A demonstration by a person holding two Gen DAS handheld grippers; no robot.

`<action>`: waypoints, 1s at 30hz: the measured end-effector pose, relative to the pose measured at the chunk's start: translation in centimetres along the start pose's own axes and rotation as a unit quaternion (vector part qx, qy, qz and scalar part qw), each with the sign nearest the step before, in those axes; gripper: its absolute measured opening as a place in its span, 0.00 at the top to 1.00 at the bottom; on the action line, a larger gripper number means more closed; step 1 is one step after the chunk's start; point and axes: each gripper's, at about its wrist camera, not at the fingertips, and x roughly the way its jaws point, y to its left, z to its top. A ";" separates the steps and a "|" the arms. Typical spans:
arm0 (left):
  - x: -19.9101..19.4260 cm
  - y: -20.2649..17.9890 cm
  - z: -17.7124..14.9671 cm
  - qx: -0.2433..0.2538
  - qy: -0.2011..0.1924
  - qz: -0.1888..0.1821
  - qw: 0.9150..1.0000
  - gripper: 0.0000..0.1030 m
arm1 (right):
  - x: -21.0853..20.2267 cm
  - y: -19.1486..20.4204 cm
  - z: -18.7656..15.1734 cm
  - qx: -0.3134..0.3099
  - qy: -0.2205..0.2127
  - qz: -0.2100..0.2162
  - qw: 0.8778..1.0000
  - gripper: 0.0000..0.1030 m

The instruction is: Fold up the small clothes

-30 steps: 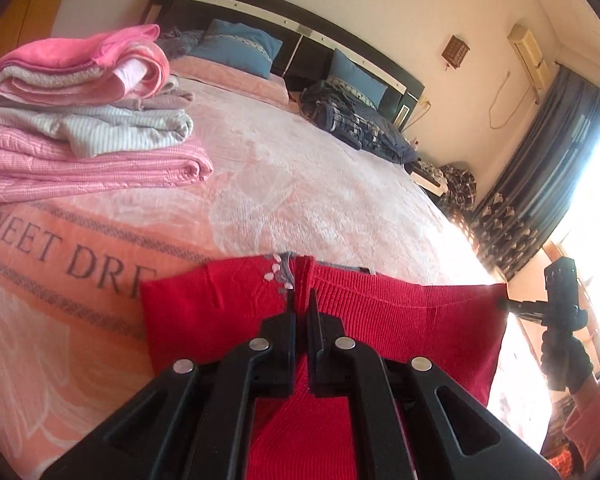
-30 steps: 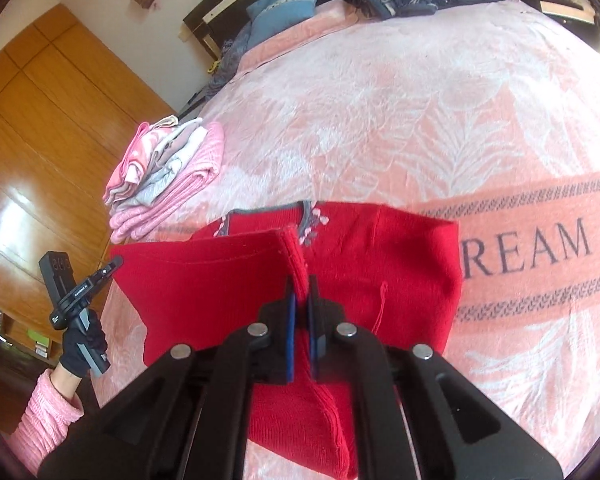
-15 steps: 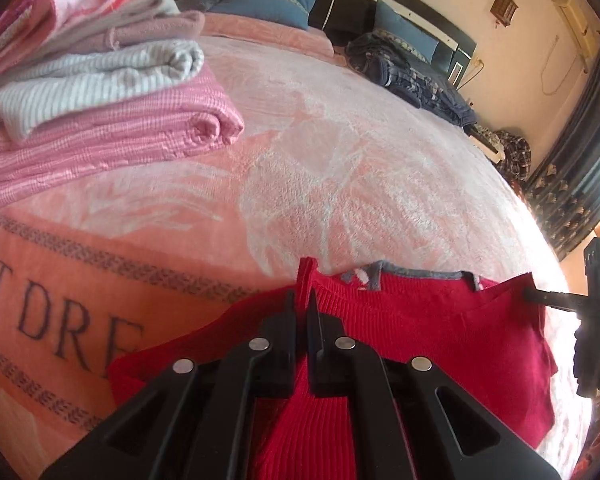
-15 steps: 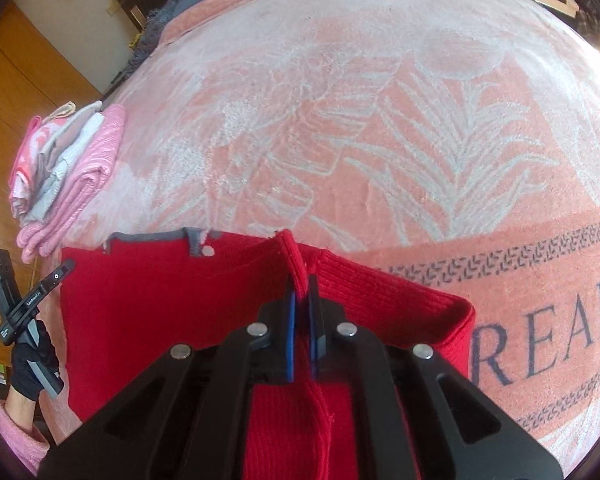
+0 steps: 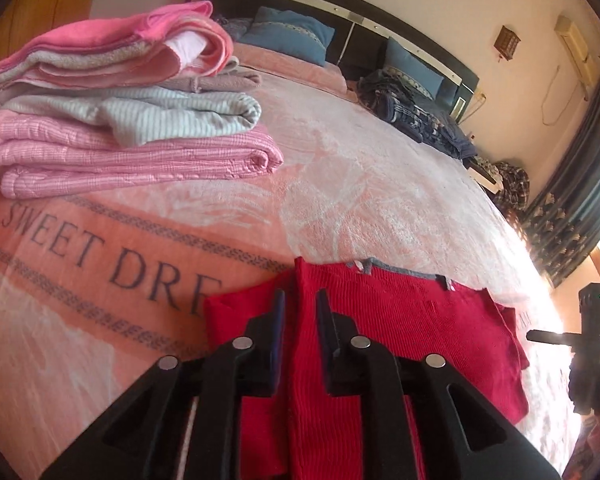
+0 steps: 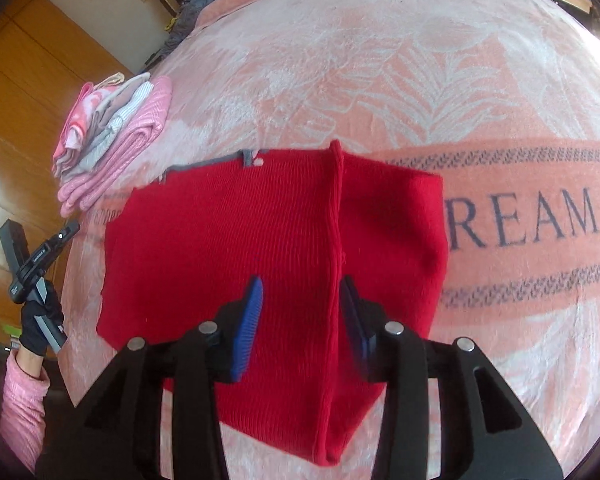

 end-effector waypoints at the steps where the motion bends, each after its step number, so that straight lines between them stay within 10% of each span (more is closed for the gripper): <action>1: -0.6 -0.8 -1.1 0.014 0.009 -0.009 1.000 0.70 | -0.1 0.2 -1.3 -0.006 0.011 -0.003 1.000 0.59; 8: 0.6 -4.3 -7.8 0.018 0.104 -0.056 0.993 0.65 | 0.8 -0.7 -7.7 -0.005 0.066 0.019 0.998 0.61; 12: 2.3 -5.2 -9.5 0.033 0.124 -0.038 0.991 0.64 | 0.6 -0.7 -8.6 -0.004 0.071 0.037 0.997 0.96; 24: 3.1 -4.4 -11.5 0.045 0.129 -0.028 0.990 0.62 | 1.2 -2.2 -9.8 0.004 0.079 0.026 0.997 0.97; 30: 2.5 -4.8 -10.6 0.022 0.130 -0.028 0.991 0.57 | 0.1 -2.5 -8.8 0.033 0.068 0.052 0.996 0.66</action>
